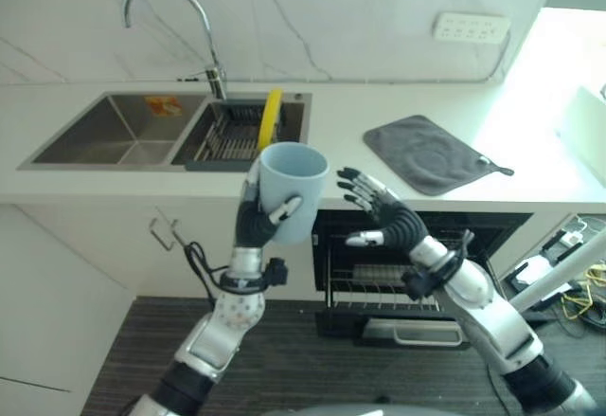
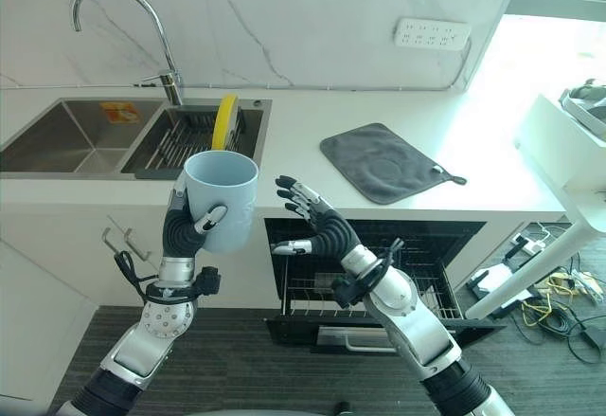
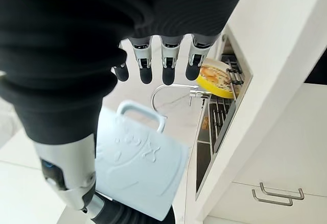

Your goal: Place the dishes in the dishwasher.

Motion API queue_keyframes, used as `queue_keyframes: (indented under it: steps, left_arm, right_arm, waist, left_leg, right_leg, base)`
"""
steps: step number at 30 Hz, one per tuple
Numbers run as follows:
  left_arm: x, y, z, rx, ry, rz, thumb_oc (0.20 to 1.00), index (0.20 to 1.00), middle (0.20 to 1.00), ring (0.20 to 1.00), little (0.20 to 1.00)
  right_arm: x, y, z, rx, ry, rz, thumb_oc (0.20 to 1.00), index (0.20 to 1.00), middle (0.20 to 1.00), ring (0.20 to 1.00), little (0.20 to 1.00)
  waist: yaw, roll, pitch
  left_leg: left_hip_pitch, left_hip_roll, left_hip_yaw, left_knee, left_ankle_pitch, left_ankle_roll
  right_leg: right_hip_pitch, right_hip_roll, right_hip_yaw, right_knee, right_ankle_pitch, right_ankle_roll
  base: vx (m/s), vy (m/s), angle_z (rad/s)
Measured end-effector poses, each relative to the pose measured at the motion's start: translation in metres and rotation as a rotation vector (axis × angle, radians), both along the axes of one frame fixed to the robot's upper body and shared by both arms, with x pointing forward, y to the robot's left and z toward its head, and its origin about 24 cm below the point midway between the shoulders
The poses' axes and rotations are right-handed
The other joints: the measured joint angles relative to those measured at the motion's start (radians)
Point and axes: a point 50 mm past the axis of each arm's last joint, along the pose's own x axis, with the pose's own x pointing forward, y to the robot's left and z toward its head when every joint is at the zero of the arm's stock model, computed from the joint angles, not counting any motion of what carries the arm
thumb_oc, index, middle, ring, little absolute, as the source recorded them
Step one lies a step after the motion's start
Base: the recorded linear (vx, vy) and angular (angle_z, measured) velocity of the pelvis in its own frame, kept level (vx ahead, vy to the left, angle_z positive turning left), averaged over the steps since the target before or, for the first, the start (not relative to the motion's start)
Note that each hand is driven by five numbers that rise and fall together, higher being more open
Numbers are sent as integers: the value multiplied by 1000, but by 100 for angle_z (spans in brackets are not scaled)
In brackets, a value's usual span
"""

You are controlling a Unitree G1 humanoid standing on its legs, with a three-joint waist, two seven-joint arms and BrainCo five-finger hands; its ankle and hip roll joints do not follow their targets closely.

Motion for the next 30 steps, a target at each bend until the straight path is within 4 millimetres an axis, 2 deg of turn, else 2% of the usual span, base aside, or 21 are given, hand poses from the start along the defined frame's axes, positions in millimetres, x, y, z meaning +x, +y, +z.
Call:
queue_keyframes:
  steps: [5,15,30]
  left_arm:
    - [6,-9,4,10,-2,-38,200,200,200,200,200]
    - [7,-15,-1,21,21,-57,200,200,200,200,200]
    - [8,-14,-4,13,33,-36,200,200,200,200,200]
  right_arm:
    - [10,9,-8,-43,40,-2,1000,1000,1000,1000,1000]
    - [18,24,-19,-44,115,-8,1000,1000,1000,1000,1000]
    - [19,27,-21,-47,133,-8,1000,1000,1000,1000,1000]
  waist:
    - [4,0,0]
    - [6,-1,0]
    - [7,-3,-1]
  left_leg:
    - [5,0,-2,0,1,0]
    - [18,0,-7,0,2,-1]
    - [31,0,-8,0,1,-1]
  right_leg:
    - [3,0,-3,0,0,0]
    - [22,-1,-9,0,-1,0]
    - [36,-1,-9,0,-1,0]
  base:
    - [0,0,0]
    - [3,0,1]
    - [0,0,0]
